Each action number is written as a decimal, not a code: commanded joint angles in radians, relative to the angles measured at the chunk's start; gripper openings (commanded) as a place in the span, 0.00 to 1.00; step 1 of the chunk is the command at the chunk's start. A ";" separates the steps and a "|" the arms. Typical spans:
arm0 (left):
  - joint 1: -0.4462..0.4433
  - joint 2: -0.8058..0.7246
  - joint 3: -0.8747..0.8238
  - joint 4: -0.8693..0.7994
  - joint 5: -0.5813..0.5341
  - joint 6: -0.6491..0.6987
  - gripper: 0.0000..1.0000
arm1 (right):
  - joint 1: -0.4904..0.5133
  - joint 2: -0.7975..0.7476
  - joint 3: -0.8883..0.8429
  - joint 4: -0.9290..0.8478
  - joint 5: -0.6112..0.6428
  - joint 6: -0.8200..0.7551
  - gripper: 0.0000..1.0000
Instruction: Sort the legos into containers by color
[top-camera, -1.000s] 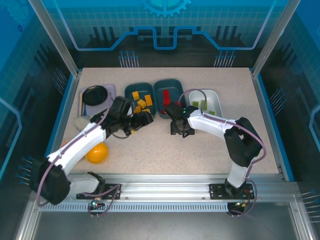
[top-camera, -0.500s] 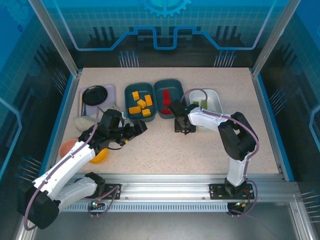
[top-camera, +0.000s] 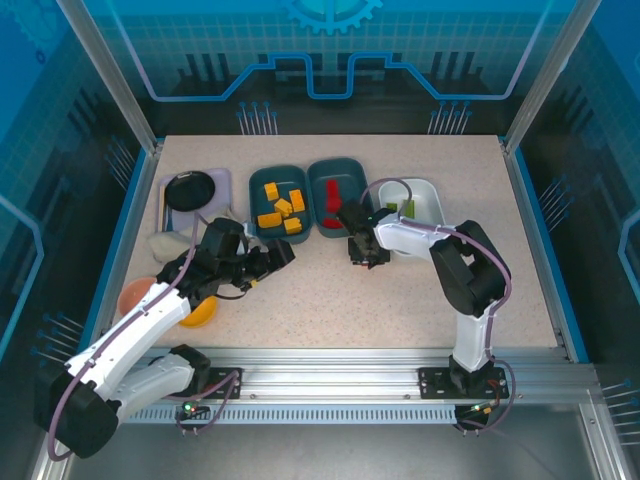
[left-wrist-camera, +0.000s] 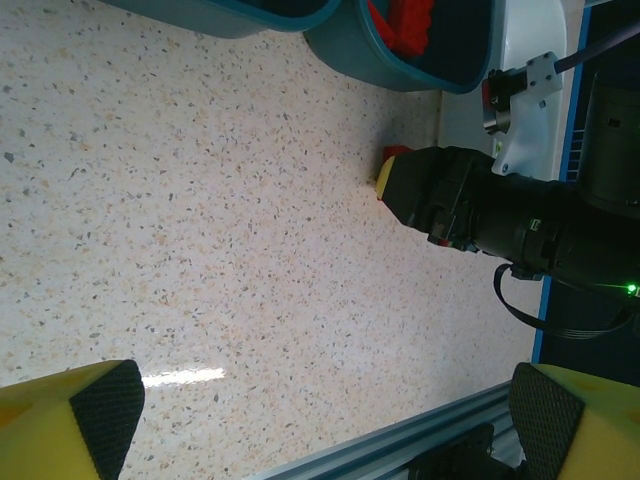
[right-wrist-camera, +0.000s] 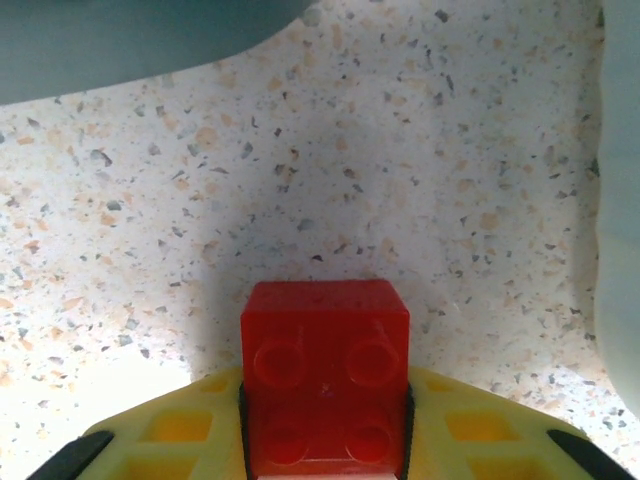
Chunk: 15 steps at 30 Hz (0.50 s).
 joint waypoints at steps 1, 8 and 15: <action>-0.009 0.009 0.032 0.008 0.005 -0.006 0.97 | 0.053 -0.094 0.007 -0.025 0.048 -0.026 0.26; -0.010 0.101 0.190 0.005 -0.019 0.019 0.98 | 0.075 -0.202 0.084 -0.049 0.056 -0.067 0.24; 0.010 0.312 0.365 0.035 -0.007 0.043 0.98 | -0.012 0.013 0.374 -0.092 0.032 -0.143 0.25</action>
